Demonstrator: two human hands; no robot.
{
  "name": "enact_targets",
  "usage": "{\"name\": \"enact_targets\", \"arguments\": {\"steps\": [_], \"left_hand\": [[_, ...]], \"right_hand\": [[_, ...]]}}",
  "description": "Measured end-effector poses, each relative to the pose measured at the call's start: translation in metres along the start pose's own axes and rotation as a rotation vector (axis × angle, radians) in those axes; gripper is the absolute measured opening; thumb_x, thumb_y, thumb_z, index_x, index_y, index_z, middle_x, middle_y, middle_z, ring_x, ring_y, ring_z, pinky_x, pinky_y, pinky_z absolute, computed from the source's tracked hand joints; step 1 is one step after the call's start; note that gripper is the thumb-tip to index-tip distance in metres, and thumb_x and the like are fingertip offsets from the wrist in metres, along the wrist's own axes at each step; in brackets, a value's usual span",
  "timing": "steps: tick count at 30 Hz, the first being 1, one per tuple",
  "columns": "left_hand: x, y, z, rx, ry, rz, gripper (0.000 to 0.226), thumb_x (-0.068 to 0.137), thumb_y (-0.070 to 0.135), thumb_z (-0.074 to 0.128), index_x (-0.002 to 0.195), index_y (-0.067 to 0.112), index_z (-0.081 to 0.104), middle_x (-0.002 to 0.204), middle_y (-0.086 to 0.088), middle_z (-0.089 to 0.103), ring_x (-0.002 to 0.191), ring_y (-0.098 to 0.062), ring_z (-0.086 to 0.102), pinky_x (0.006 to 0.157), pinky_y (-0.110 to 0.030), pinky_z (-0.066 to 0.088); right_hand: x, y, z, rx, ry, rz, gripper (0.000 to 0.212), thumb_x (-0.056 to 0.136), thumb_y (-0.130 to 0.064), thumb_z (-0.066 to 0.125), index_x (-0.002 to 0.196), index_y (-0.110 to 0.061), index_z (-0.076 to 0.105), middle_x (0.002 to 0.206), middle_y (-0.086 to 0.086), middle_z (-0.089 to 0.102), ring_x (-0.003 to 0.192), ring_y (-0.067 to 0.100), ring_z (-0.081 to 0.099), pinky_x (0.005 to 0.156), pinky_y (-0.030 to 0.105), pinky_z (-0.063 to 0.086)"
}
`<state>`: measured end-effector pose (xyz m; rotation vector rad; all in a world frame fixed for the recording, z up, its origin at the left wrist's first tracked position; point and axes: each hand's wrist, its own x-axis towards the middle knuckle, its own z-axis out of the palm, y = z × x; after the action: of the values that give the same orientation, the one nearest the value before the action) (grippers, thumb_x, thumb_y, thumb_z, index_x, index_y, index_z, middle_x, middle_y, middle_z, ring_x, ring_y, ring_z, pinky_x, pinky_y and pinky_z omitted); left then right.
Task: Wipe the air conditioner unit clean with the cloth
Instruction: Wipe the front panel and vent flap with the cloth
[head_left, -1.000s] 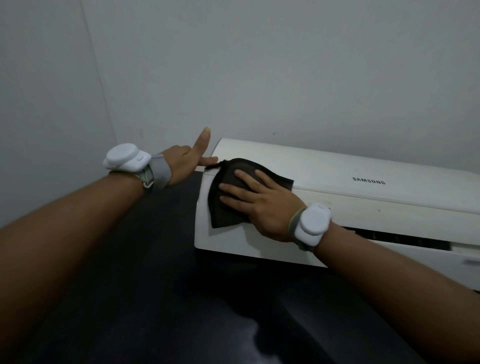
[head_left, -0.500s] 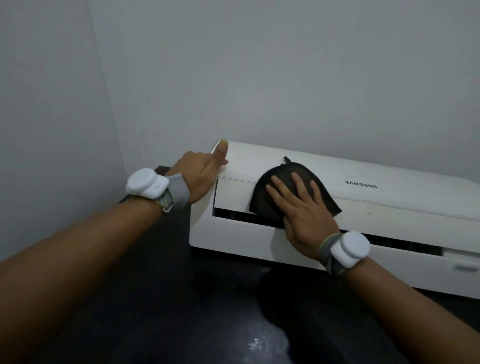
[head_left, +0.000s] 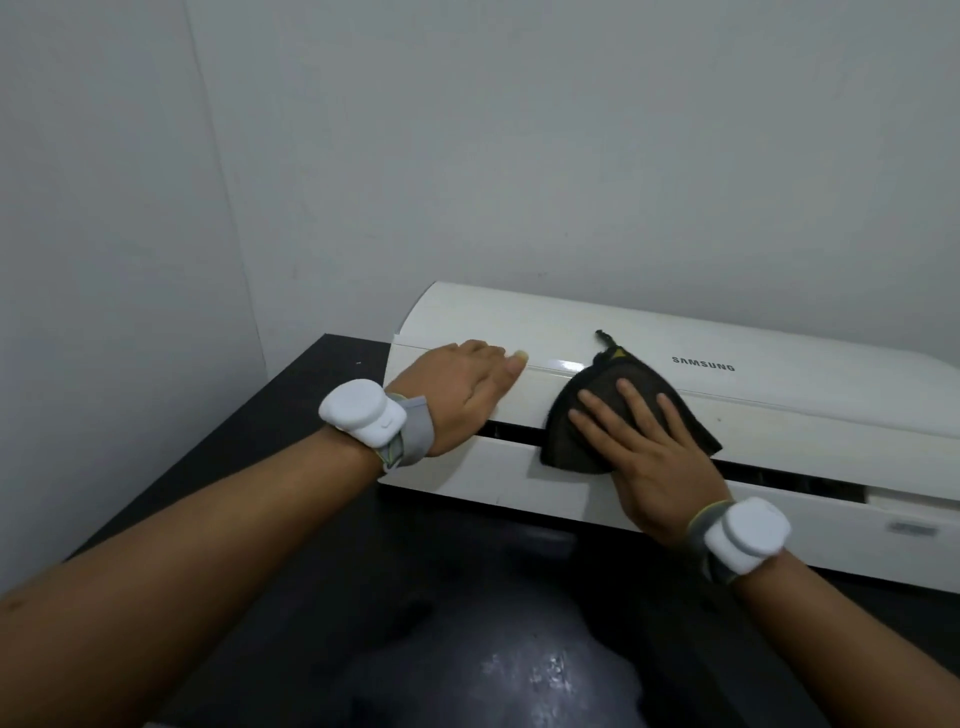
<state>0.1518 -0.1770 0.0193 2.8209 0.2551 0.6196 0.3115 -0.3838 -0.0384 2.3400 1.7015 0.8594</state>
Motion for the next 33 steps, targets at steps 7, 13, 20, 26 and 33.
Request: {"name": "enact_targets", "arguments": {"steps": [7,13,20,26,33], "left_hand": [[0.004,0.014,0.016,0.191,-0.046,-0.004,0.044,0.096,0.02,0.031,0.138,0.008,0.034,0.14,-0.009,0.046,0.128,-0.023,0.041,0.113,-0.034,0.021],[-0.001,0.017,0.013,0.255,-0.046,0.012,0.044,0.095,0.018,0.034,0.137,0.008,0.034,0.137,-0.009,0.048,0.123,-0.024,0.045,0.113,-0.033,0.018],[0.004,0.035,0.024,0.251,-0.067,0.079,0.046,0.095,0.019,0.034,0.14,0.008,0.033,0.142,-0.009,0.043,0.129,-0.023,0.04,0.115,-0.033,0.018],[0.016,0.058,0.037,0.254,-0.078,0.113,0.048,0.096,0.018,0.033,0.142,0.007,0.028,0.148,-0.01,0.035,0.135,-0.023,0.032,0.115,-0.033,0.015],[0.022,0.059,0.036,0.322,-0.074,0.115,0.051,0.094,0.016,0.033,0.144,0.009,0.025,0.149,-0.008,0.034,0.136,-0.02,0.032,0.115,-0.033,0.013]], "right_hand": [[0.024,-0.016,-0.007,0.118,-0.003,0.14,0.075,0.085,-0.016,0.04,0.152,-0.025,0.01,0.16,-0.006,0.001,0.147,0.034,-0.003,0.114,0.056,0.0],[-0.021,-0.002,0.007,0.037,-0.044,0.045,0.072,0.079,-0.014,0.038,0.15,-0.027,0.026,0.157,-0.006,0.02,0.145,0.032,0.014,0.113,0.055,0.016],[-0.06,0.066,0.005,0.207,-0.081,0.426,0.083,0.085,-0.012,0.041,0.149,-0.037,-0.005,0.16,-0.01,-0.007,0.147,0.027,-0.009,0.117,0.052,0.003],[-0.029,0.039,0.004,0.286,-0.029,0.448,0.081,0.085,-0.011,0.041,0.152,-0.03,-0.001,0.159,-0.012,-0.013,0.145,0.032,-0.014,0.113,0.057,-0.006],[-0.07,0.029,0.029,0.081,-0.04,0.131,0.08,0.075,-0.017,0.033,0.152,-0.03,0.016,0.158,-0.011,0.007,0.145,0.033,0.002,0.113,0.056,0.009]]}}
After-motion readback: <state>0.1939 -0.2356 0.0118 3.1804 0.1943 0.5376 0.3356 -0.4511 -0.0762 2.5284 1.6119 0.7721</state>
